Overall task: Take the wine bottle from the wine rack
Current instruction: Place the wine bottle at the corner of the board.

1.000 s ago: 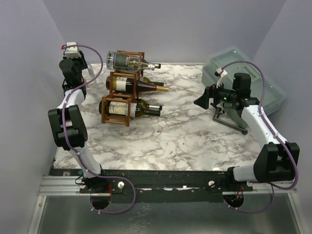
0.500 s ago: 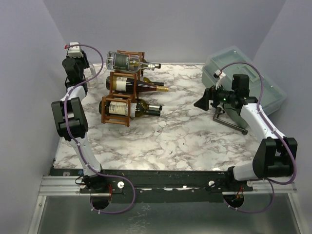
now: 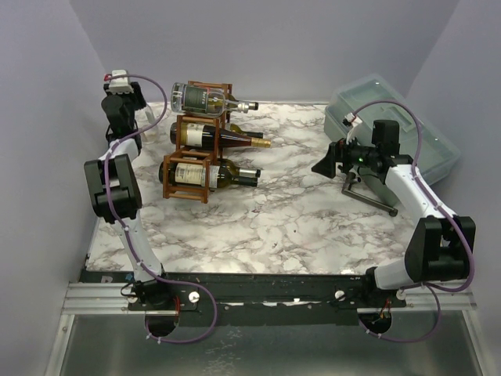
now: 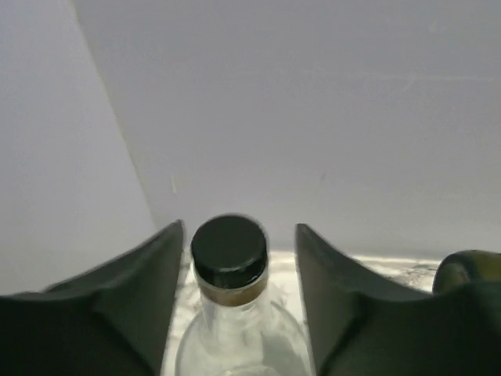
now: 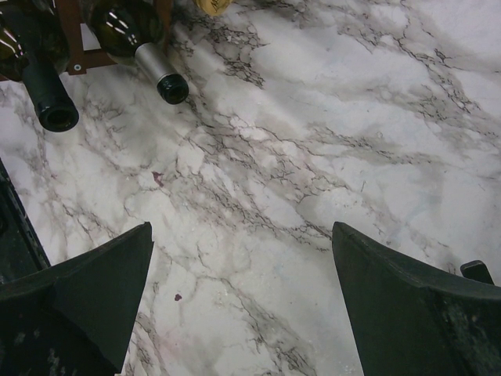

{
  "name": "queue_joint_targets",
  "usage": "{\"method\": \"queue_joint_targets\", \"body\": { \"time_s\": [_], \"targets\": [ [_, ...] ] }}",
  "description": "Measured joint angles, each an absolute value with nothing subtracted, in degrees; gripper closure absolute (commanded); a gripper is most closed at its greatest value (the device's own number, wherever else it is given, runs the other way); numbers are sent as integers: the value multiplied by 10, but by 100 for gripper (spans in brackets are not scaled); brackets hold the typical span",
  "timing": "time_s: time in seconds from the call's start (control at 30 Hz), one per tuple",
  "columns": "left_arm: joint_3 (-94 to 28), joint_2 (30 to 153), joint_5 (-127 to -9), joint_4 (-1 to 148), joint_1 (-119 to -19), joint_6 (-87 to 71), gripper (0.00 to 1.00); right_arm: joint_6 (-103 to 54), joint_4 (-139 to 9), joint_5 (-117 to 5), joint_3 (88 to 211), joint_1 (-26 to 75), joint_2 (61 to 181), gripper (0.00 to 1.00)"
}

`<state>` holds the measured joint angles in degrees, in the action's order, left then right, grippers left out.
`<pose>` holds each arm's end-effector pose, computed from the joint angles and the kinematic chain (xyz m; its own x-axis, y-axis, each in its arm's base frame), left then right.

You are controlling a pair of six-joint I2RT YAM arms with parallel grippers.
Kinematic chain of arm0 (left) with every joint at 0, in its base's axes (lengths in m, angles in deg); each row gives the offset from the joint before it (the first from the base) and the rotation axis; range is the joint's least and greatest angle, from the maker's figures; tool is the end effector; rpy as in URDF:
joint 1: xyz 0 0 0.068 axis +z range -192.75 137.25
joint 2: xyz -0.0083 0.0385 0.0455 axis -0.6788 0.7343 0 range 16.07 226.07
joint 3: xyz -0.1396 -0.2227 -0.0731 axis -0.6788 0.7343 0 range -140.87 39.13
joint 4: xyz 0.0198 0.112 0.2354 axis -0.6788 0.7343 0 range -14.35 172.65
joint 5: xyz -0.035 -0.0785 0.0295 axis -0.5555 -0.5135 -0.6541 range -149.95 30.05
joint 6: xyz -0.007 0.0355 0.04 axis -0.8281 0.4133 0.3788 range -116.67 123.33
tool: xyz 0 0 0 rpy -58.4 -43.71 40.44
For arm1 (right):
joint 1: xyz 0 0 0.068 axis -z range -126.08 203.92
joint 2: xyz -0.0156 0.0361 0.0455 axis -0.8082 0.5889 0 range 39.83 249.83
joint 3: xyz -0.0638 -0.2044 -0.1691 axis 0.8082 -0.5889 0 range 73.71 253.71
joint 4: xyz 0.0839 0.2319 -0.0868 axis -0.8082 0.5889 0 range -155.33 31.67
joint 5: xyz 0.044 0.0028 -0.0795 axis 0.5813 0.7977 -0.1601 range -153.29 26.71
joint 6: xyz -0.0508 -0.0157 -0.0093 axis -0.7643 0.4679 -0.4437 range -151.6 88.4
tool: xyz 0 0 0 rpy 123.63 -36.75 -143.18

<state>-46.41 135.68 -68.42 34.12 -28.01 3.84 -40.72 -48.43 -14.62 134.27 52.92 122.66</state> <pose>0.4803 0.1210 0.2696 0.1245 0.0418 -0.9913 -0.1116 0.9934 0.0279 0.3115 0.0321 0.2765 -0.5294 -0.1139 -0.8407 -0.6862 0.6402 0.3454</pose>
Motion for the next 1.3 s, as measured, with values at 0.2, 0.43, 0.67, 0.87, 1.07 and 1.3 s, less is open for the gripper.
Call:
{"method": "queue_joint_targets", "body": {
  "time_s": [0.2,0.43,0.67,0.87,1.07,1.3],
  "targets": [
    [-462,1339,-676,260,-278,37,1,-407,-484,-144,1343,529,1227,0],
    [-402,1266,-658,238,-278,35,1,-407,-484,-143,1343,529,1227,0],
    [-241,1086,-588,266,-277,-36,1,-415,-484,-137,1342,529,1211,0],
    [-140,924,-557,365,-275,-133,1,-426,-487,-125,1328,529,1164,0],
    [-93,813,-582,502,-273,-232,1,-431,-490,-117,1325,529,1151,0],
    [-74,717,-673,613,-264,-375,1,-434,-489,-113,1325,529,1140,0]
  ]
}}
